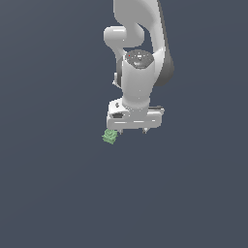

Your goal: Pick up the object and move it to a goal position.

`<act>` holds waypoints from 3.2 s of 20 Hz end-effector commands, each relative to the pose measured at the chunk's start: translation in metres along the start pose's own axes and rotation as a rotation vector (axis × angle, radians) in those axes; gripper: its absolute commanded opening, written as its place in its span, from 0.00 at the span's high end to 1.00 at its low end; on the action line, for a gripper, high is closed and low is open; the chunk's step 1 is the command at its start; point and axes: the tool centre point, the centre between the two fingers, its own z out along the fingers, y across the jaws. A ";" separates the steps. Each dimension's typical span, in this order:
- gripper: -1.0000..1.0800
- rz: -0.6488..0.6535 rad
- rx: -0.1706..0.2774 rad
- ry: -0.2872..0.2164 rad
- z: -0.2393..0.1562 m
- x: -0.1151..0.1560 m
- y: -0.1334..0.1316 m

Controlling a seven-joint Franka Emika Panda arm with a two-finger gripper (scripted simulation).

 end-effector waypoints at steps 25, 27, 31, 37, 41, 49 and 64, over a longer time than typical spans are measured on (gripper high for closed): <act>0.04 0.160 0.017 -0.015 0.020 -0.021 0.036; 0.04 0.215 0.014 -0.022 0.032 -0.031 0.048; 0.04 0.338 0.005 -0.038 0.059 -0.056 0.075; 0.04 0.457 -0.006 -0.052 0.083 -0.083 0.099; 0.04 0.487 -0.010 -0.055 0.089 -0.091 0.105; 0.04 0.483 -0.009 -0.055 0.100 -0.091 0.104; 1.00 0.488 -0.010 -0.055 0.139 -0.094 0.105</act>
